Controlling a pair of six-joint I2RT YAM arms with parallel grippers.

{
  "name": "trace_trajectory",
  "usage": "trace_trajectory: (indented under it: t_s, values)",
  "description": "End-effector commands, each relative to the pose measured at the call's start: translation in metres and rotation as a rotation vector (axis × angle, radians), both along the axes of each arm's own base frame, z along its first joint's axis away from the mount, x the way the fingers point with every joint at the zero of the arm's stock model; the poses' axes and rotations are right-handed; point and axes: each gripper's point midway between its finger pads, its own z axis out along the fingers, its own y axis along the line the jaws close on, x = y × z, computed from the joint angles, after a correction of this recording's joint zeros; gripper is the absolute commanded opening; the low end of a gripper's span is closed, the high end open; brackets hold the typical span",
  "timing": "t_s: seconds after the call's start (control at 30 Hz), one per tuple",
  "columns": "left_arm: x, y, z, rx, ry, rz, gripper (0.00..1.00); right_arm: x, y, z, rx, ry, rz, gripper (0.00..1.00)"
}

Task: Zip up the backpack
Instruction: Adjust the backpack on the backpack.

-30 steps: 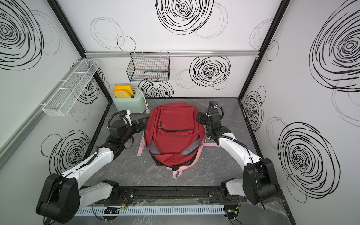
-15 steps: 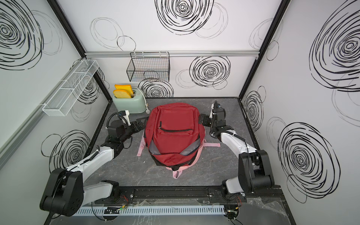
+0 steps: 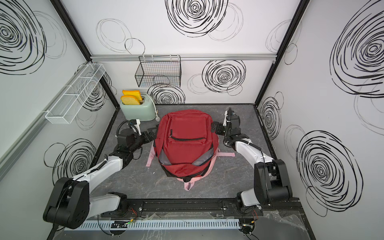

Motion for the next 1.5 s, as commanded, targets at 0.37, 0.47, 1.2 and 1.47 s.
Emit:
trace_trajectory:
  t_s: [0.37, 0.47, 1.2, 1.47]
  values:
    - [0.008, -0.005, 0.016, 0.009, -0.043, -0.002, 0.98, 0.002, -0.001, 0.001, 0.023, -0.009, -0.008, 0.99]
    - [0.008, -0.005, 0.016, 0.013, -0.043, -0.003, 0.98, 0.001, -0.002, 0.002, 0.021, -0.01, -0.01, 0.99]
    - [0.009, -0.009, 0.012, 0.031, -0.023, -0.009, 0.98, 0.002, -0.005, -0.002, 0.023, -0.002, -0.016, 0.99]
    - [0.004, -0.024, 0.015, -0.032, -0.013, -0.063, 0.98, 0.007, 0.011, -0.009, 0.091, 0.033, 0.036, 0.99]
